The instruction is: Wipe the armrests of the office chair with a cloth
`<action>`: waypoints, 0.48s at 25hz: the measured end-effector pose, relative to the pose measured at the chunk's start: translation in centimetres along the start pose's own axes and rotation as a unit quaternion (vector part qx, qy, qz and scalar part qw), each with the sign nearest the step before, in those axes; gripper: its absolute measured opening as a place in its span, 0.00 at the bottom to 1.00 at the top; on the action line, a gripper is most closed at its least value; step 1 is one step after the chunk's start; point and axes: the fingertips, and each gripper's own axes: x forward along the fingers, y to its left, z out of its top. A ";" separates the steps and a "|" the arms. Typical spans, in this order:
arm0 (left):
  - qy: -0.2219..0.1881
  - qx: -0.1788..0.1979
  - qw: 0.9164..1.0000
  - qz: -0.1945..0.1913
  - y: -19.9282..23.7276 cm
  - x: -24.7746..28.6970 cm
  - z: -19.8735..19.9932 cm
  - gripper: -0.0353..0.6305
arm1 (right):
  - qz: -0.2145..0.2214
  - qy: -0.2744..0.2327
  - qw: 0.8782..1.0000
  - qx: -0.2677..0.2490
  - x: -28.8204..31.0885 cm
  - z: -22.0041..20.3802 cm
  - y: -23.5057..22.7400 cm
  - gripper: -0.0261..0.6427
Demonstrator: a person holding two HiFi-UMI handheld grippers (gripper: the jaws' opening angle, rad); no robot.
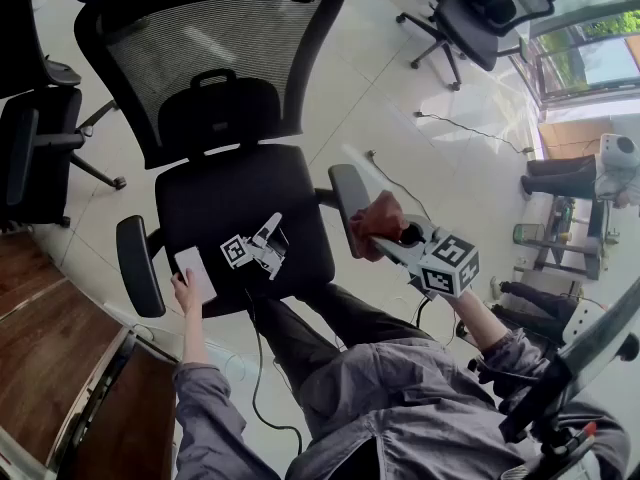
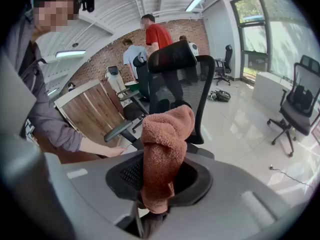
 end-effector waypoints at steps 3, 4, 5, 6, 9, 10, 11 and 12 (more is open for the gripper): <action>0.001 -0.007 1.000 -0.008 0.1 2.3 0.0 0.05 | 0.001 -0.007 1.000 -0.009 0.7 1.3 -0.8 0.19; 0.001 -0.010 1.000 -0.010 0.0 2.8 0.1 0.05 | 0.004 -0.009 1.000 -0.012 0.9 1.6 -0.8 0.19; 0.001 -0.012 1.000 -0.012 0.0 3.1 0.0 0.05 | 0.007 -0.011 1.000 -0.014 0.9 1.8 -0.7 0.19; 0.001 -0.015 1.000 -0.011 0.0 3.2 0.0 0.05 | 0.010 -0.011 1.000 -0.016 0.9 1.9 -0.5 0.19; 0.001 -0.021 1.000 -0.012 -0.2 3.3 -0.2 0.05 | 0.015 -0.012 1.000 -0.017 0.6 1.7 -0.2 0.19; 0.002 -0.024 1.000 -0.018 -0.5 3.4 -0.2 0.05 | 0.013 -0.012 1.000 -0.016 0.4 1.5 -0.4 0.19; 0.001 -0.024 0.999 -0.026 -0.9 3.4 -0.1 0.05 | 0.014 -0.012 1.000 -0.013 0.4 1.2 -0.5 0.19; -0.006 -0.018 0.999 -0.033 -1.3 3.0 0.4 0.05 | 0.016 -0.011 1.000 -0.011 0.7 0.9 -0.6 0.19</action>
